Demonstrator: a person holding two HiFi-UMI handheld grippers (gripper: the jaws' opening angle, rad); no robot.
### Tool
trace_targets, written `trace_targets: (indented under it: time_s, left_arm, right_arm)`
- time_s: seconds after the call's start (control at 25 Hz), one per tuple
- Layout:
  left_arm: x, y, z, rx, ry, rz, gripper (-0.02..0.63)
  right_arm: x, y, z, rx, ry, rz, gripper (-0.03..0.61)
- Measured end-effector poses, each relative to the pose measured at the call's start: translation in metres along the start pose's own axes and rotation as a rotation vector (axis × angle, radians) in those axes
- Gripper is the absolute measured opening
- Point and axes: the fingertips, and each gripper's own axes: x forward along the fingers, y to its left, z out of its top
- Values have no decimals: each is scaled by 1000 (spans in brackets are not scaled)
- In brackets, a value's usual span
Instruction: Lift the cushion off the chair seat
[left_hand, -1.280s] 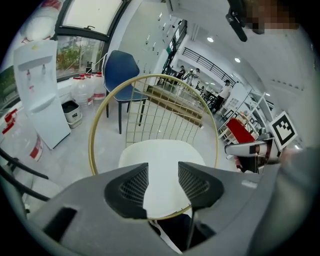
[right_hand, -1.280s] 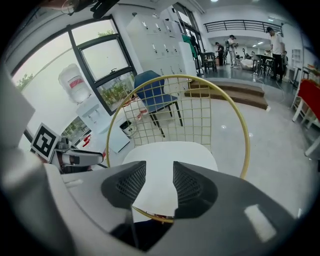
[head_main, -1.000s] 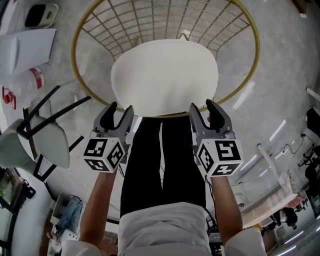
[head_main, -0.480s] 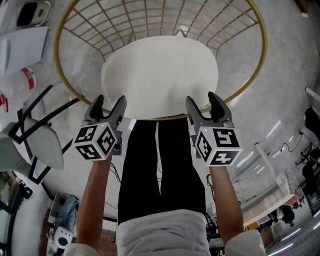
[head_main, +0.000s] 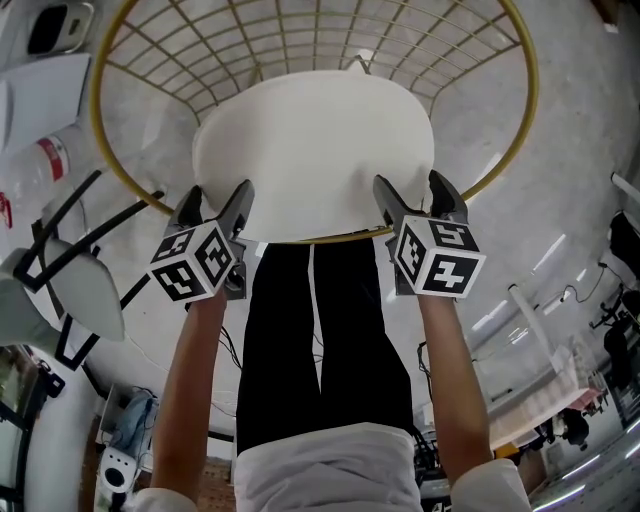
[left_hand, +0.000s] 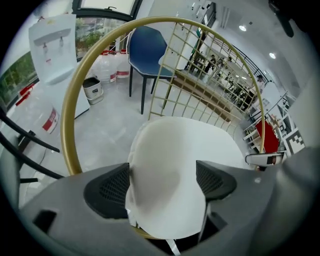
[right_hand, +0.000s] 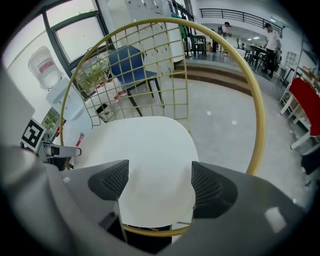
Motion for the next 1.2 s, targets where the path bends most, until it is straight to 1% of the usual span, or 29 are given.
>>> trace_targets:
  time_s: [0.2, 0.44, 0.52, 0.64, 0.8, 0.88, 0.96, 1.0, 1.12, 1.2]
  left_arm:
    - [6, 4, -1, -4, 19, 57, 414]
    - [15, 15, 1, -26, 26, 149, 462]
    - [20, 16, -1, -32, 48, 156, 468]
    - [29, 14, -8, -61, 86, 146, 468]
    - [33, 13, -10, -74, 103, 140, 468]
    - [33, 13, -10, -78, 116, 141, 445]
    - [32, 14, -9, -75, 125, 144, 403]
    - [32, 15, -9, -71, 126, 143, 385]
    - [28, 17, -10, -37, 122, 141, 316]
    - [24, 16, -10, -13, 115, 143, 278]
  right_arm:
    - [12, -14, -4, 19, 37, -31, 424]
    - [25, -24, -10, 47, 82, -53, 445]
    - [30, -29, -13, 59, 99, -61, 449]
    - [35, -35, -16, 68, 119, -71, 451]
    - [43, -32, -19, 80, 146, -57, 453]
    - [47, -32, -20, 102, 164, -53, 448]
    - [48, -32, -19, 110, 179, -57, 436]
    - [48, -33, -19, 106, 182, -63, 421]
    - [41, -34, -18, 71, 166, -88, 332]
    - [38, -34, -18, 43, 151, -99, 309]
